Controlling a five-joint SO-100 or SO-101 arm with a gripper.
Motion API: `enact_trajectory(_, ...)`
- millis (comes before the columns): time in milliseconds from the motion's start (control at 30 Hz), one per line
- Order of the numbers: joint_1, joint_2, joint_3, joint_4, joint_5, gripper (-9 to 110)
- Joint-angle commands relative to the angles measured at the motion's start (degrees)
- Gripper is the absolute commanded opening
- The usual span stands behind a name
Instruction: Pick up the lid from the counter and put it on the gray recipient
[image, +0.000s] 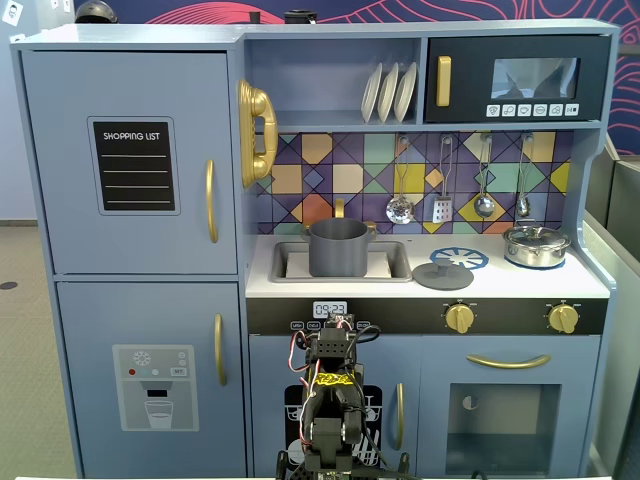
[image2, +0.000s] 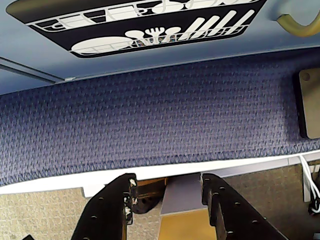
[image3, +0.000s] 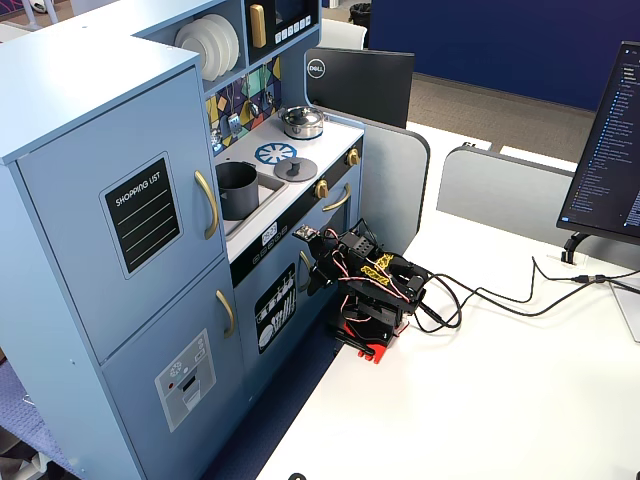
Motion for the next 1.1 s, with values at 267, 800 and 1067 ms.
enact_trajectory(267,2.5,-0.5,1.1,7.2,0.9,0)
enact_trajectory(800,9.6,-4.7,-15.5,-22.3,-5.5,0)
enact_trajectory(1067,20.8,-16.3,-27.6,-54.7,-9.5,0)
